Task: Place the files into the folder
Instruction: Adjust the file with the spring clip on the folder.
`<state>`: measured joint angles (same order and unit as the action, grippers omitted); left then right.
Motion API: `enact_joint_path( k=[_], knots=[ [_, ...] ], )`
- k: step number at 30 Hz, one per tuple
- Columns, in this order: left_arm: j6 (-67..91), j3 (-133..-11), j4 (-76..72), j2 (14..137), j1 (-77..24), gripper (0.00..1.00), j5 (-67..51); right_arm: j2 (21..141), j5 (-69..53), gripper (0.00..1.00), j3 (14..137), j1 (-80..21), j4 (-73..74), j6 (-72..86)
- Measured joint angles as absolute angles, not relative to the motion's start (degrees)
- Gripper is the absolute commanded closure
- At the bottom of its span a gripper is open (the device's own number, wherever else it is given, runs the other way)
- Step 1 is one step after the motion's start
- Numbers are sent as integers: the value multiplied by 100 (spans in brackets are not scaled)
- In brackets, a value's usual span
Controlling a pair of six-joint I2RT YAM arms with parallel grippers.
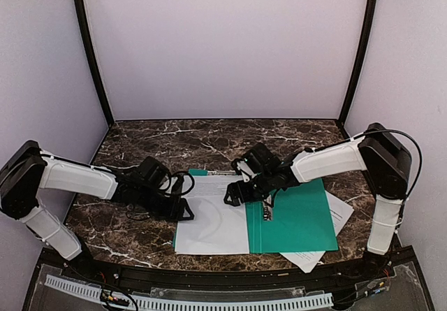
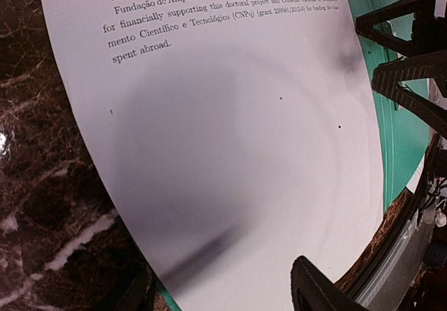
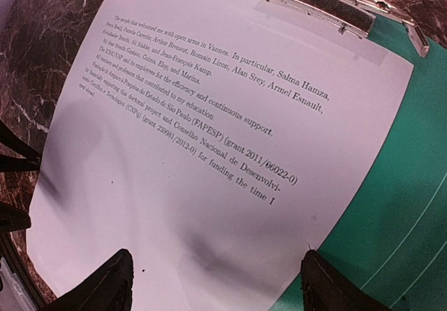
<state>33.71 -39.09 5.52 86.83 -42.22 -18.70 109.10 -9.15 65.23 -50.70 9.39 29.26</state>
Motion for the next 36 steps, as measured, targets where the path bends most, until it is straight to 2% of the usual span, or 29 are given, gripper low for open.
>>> enact_joint_path(
  k=[21, 31, 36],
  knots=[
    [3343, -4163, 351, 9015, -4211, 35, -1905, 10851, -596, 19, 6523, -5111, 1079, 2928],
    [3221, -4219, 353, 9056, -4211, 34, -1911, 10363, -263, 16, 6342, -5151, 1339, 2744],
    [3203, -4281, 349, 9083, -4211, 34, -1968, 10095, -106, 13, 6158, -5511, 1326, 2244]
  ],
)
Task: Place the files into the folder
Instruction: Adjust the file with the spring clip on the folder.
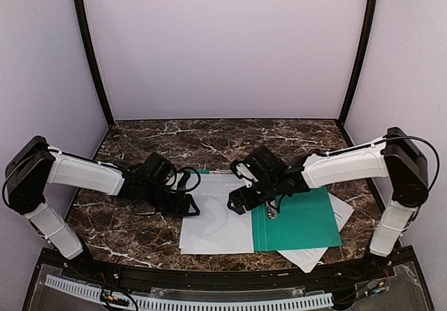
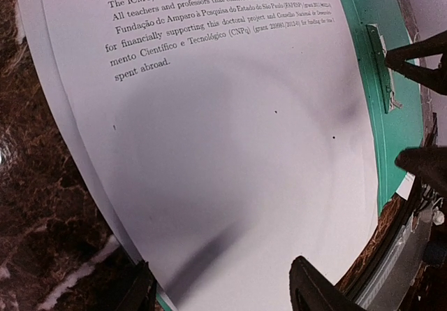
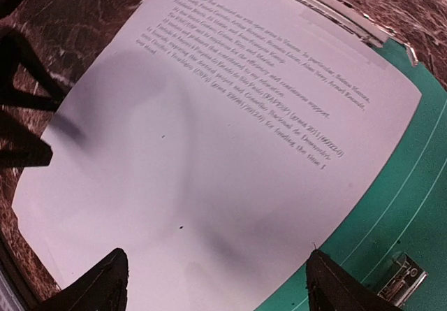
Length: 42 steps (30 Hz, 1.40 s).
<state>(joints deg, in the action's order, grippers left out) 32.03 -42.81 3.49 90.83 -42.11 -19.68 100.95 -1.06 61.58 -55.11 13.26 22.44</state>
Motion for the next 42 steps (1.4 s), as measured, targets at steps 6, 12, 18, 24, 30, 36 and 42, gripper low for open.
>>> enact_joint_path(
  k=[6, 12, 18, 24, 30, 36, 42],
  knots=[
    [3173, -4294, 338, 9030, -4211, 30, -1986, 9894, 165, 10, 5933, -6659, 1358, 1437],
    [3072, -4294, 379, 8606, -4211, 25, -1774, 10095, 392, 10, 6143, -7448, 1555, 939],
    [2998, -4292, 735, 8138, -4211, 18, -1313, 10849, 797, 11, 6871, -7933, 1846, 532],
    [2956, -4283, 1061, 7756, -4160, 18, -913, 11426, 1177, 12, 7485, -8051, 2182, 327],
    [2908, -4254, 1264, 7627, -4049, 18, -757, 11821, 1562, 13, 8097, -8053, 2443, 266],
    [2864, -4217, 1391, 7459, -3924, 18, -696, 11926, 1831, 15, 8302, -8051, 2681, 353],
    [2827, -4209, 1402, 7400, -3854, 18, -676, 11926, 1935, 16, 8305, -8003, 2729, 515]
  ],
)
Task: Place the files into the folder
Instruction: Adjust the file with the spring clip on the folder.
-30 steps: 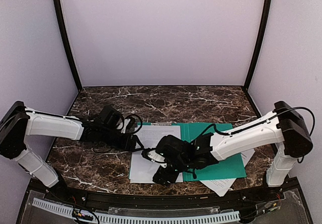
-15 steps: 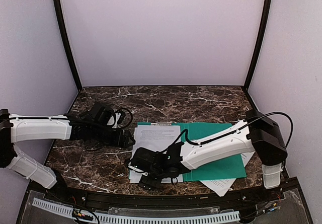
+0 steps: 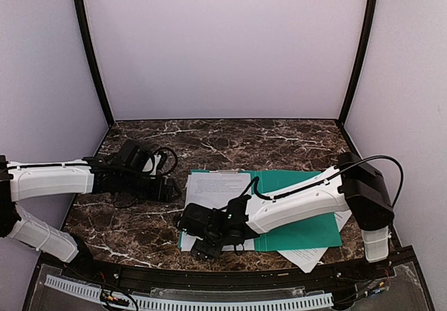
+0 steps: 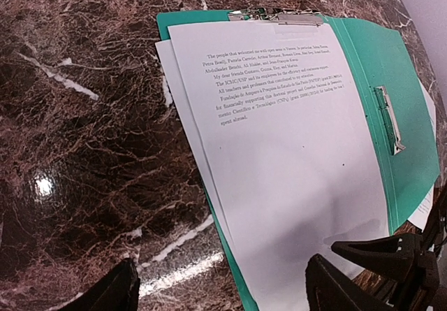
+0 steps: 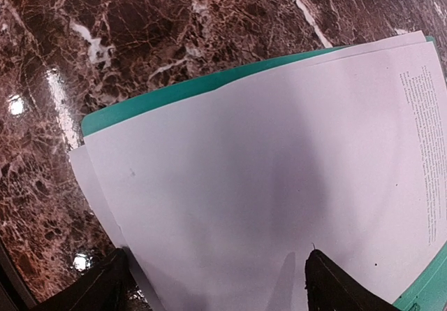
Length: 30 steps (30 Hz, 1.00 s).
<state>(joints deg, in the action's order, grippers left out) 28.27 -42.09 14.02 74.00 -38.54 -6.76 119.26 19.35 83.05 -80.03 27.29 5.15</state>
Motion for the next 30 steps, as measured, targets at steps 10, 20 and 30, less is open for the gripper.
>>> enact_joint_path(
  k=[10, 20, 30],
  knots=[
    [2827, -3922, 1385, 7400, -3841, 18, -727, 11924, 1951, 16, 8302, -7819, 2751, 760],
    [2869, -3883, 1337, 7404, -3841, 18, -808, 11743, 1575, 11, 7992, -7835, 2440, 534],
    [2871, -3872, 1356, 7389, -3791, 18, -762, 12110, 1498, 12, 8506, -7894, 2421, 327]
  ],
)
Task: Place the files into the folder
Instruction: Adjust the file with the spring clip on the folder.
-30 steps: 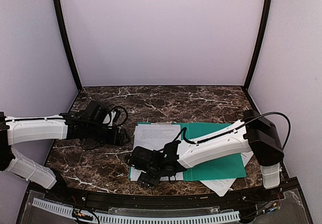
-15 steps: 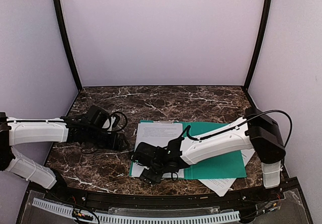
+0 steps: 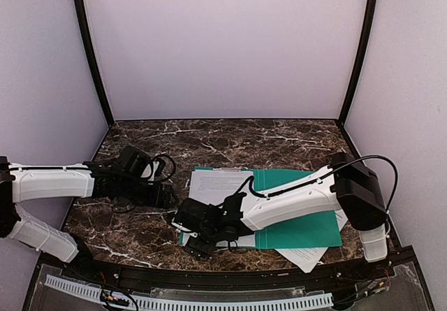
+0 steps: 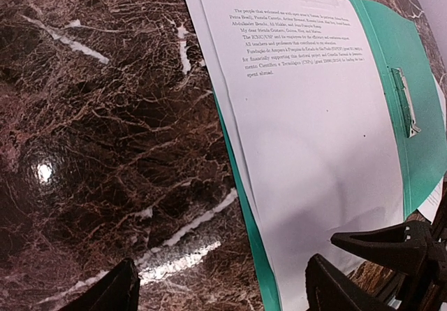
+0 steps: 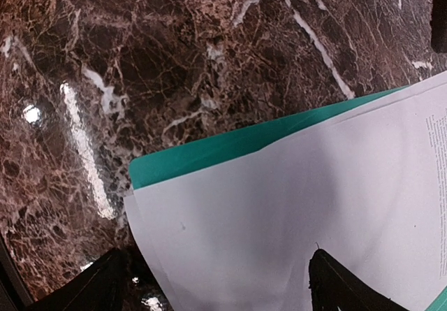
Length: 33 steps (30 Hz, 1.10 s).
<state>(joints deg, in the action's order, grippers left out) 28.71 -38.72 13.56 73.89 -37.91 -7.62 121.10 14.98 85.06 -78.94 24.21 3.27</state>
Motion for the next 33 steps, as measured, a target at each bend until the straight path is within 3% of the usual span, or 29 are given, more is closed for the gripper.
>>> enact_joint_path(
  k=[14, 33],
  knots=[
    [2864, -3817, 1391, 7207, -3658, 17, -703, 12381, 1813, 15, 8936, -7749, 2659, 735],
    [2799, -3809, 1334, 7437, -3653, 17, -845, 11867, 862, 4, 8276, -7677, 2121, 628]
  ],
)
